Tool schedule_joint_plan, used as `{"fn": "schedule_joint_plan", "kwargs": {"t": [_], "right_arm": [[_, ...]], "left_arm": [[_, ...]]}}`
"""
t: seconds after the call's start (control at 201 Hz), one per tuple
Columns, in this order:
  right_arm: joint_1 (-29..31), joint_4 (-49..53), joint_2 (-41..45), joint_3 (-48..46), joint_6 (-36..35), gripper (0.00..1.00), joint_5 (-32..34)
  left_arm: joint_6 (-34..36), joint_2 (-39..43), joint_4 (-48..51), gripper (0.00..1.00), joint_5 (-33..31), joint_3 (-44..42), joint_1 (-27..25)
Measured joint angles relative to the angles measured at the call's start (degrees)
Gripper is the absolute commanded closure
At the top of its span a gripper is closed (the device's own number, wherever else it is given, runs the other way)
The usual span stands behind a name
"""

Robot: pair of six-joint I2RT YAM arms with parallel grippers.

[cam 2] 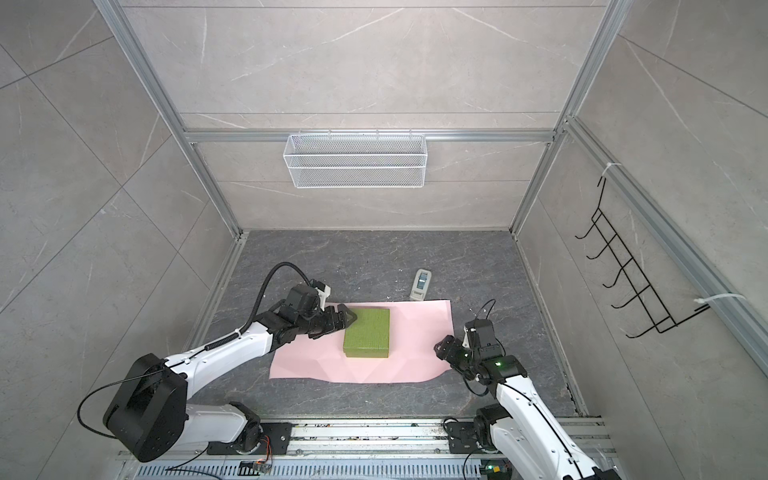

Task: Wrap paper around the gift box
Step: 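Release the block with the right gripper and move it to the paper edge nearest it, then grasp the paper edge with the right gripper and lift it over the block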

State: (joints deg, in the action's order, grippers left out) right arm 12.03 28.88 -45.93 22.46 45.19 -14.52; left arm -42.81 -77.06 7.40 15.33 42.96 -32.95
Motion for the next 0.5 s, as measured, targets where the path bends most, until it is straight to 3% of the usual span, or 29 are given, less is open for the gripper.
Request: {"fn": "schedule_joint_plan", "kwargs": {"t": [0.07, 0.264, 0.498], "right_arm": [[0.00, 0.00, -1.46, 0.00, -0.26, 0.65, 1.20], [0.00, -0.04, -3.50, -0.02, -2.89, 1.00, 3.41], [1.92, -0.07, -3.52, 1.97, -8.66, 1.00, 2.25]], "left_arm": [[0.00, 0.00, 0.00, 0.07, 0.00, 0.00, 0.00], [0.00, 0.00, 0.13, 0.07, 0.00, 0.00, 0.00], [-0.79, 0.52, 0.72, 0.12, 1.64, -0.02, 0.00]]}}
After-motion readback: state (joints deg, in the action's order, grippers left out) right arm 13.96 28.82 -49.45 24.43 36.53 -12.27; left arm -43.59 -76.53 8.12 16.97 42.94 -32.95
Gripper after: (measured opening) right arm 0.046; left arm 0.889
